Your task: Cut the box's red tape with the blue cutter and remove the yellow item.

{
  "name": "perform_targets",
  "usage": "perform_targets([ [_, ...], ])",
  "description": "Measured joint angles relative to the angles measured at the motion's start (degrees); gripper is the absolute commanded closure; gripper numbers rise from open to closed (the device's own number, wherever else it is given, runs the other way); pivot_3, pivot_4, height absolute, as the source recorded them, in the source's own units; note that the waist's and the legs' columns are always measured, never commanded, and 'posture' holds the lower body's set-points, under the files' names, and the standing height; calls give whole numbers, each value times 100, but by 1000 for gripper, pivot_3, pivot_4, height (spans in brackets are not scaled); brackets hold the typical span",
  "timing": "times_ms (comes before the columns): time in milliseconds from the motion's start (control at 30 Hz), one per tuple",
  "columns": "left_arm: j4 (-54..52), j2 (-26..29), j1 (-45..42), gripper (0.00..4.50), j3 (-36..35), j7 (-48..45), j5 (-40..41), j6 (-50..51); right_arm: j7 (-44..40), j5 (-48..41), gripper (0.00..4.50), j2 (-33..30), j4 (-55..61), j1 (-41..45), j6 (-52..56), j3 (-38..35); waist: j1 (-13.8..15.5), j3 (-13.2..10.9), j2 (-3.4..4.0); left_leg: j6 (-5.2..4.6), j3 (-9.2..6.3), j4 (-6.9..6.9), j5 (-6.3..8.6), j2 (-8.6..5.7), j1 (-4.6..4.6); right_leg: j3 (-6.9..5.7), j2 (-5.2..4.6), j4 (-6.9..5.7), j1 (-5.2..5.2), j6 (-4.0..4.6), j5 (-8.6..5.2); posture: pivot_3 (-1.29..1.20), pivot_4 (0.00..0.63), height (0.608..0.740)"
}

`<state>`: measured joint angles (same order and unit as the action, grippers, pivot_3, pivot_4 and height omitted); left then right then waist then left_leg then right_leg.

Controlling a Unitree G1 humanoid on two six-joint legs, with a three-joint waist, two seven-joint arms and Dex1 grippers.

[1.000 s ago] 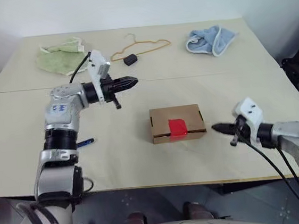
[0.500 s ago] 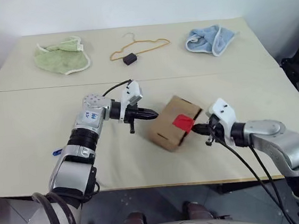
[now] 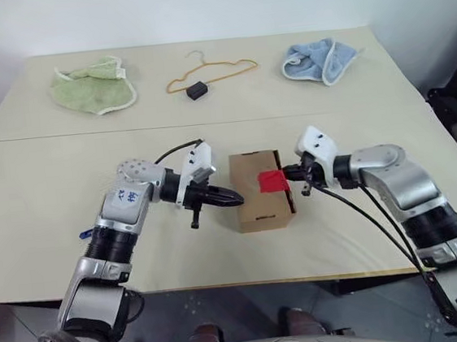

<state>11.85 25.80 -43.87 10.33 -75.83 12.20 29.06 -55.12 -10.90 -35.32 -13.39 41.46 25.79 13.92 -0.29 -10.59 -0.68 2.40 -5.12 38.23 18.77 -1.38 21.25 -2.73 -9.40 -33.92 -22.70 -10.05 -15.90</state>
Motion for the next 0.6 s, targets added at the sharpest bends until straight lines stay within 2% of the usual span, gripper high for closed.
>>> perform_targets([
  [100, -5, 28, 2, 4480, -394, 234, 343, 253, -96, 141, 4500, 22, -213, 41, -215, 60, -2, 0, 0, 0, -1, 1, 0, 0, 1, 0, 0, 1, -1, 0, 0, 0, 150, 740],
  [167, 15, 303, -79, 4480, -589, 286, 442, 353, -119, 197, 4500, 34, -370, 74, -331, 58, -16, 0, 0, 2, -1, -1, -1, 0, 0, -1, 0, -1, -2, 0, 0, 0, 150, 740],
  [300, 98, 678, -93, 4480, -465, 273, 309, 320, -246, 254, 4500, 25, -514, 103, -446, 3, -69, 0, 1, 3, 0, -4, -1, 0, -1, 0, 0, 1, -2, 0, 0, 0, 150, 740],
  [367, 202, 562, -39, 4480, -206, 310, 205, 278, -326, 262, 4500, 26, -516, 110, -473, -10, -49, 0, 1, 3, 0, -2, -1, -1, 0, 0, 0, 1, -1, 0, 0, 0, 150, 740],
  [467, 282, 87, 38, 4480, 90, 507, 174, 301, -425, 283, 4500, 27, -525, 110, -519, -21, -13, 0, 1, 3, 0, 2, -1, -1, 4, 0, 0, 1, -1, 0, 0, 0, 150, 740],
  [600, 297, -241, 32, 4480, 254, 686, 150, 324, -495, 314, 4500, 33, -635, 110, -580, -73, -12, 0, 1, 3, 1, 2, -1, -1, 2, 0, 0, 0, -1, 0, 0, 0, 150, 740],
])
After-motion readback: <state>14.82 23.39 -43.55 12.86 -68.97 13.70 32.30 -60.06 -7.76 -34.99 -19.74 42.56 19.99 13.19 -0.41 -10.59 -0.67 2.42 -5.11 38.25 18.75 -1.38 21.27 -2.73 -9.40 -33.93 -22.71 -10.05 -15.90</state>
